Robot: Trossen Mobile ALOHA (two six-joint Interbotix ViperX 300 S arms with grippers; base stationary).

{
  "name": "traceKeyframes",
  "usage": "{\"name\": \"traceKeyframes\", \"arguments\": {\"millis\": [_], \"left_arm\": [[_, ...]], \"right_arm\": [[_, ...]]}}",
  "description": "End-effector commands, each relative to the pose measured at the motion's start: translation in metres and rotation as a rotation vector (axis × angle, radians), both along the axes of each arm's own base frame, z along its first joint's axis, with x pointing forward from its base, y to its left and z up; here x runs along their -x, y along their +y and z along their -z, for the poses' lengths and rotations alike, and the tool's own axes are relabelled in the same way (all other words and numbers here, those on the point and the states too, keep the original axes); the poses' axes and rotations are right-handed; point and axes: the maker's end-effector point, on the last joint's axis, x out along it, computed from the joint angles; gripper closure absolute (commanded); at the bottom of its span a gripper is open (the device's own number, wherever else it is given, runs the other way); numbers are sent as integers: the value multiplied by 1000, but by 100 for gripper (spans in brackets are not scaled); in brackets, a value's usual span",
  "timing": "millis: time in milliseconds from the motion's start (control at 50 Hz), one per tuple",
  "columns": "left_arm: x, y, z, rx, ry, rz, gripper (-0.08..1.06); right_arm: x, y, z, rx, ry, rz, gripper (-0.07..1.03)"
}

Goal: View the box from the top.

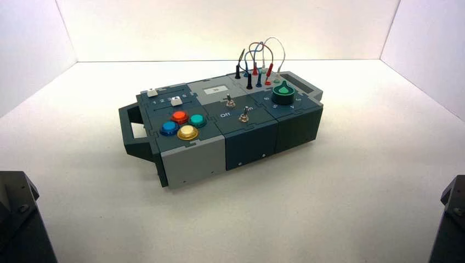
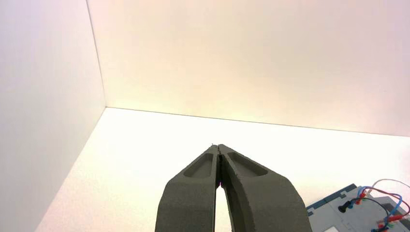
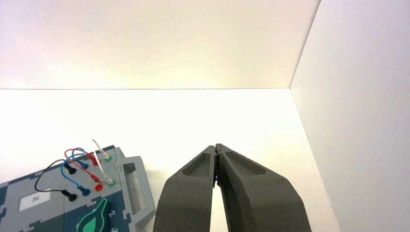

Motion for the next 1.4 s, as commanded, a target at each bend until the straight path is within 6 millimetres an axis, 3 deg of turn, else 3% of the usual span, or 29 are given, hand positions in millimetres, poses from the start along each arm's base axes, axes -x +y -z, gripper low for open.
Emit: {"name": "traceKeyframes", "arguments": {"millis": [20, 500, 660, 900, 1040, 1180, 1200, 1400], "left_arm": [[-2, 2, -8, -6, -21, -6, 101], [-6, 2, 2, -14, 24, -2, 101], [-22, -13, 5, -16, 97, 55, 101], [-53, -65, 8, -116, 299, 274, 101], [-63, -96, 25, -143, 476, 379, 101], [-60, -117, 51, -178, 639, 457, 101], [-54, -124, 64, -200, 725, 491, 101], [-37, -132, 86, -245, 927, 558, 101]], "right_arm": [[-3, -1, -9, -5, -26, 5, 98], [-8, 8, 2, -30, 20, -18, 98], [-21, 40, 9, -15, 100, -133, 98], [-39, 106, 22, 37, 304, -327, 98], [-49, 137, 30, 74, 406, -396, 98], [-52, 162, 50, 126, 551, -445, 98], [-51, 169, 59, 149, 606, -460, 98], [-36, 186, 87, 215, 818, -498, 98]]}}
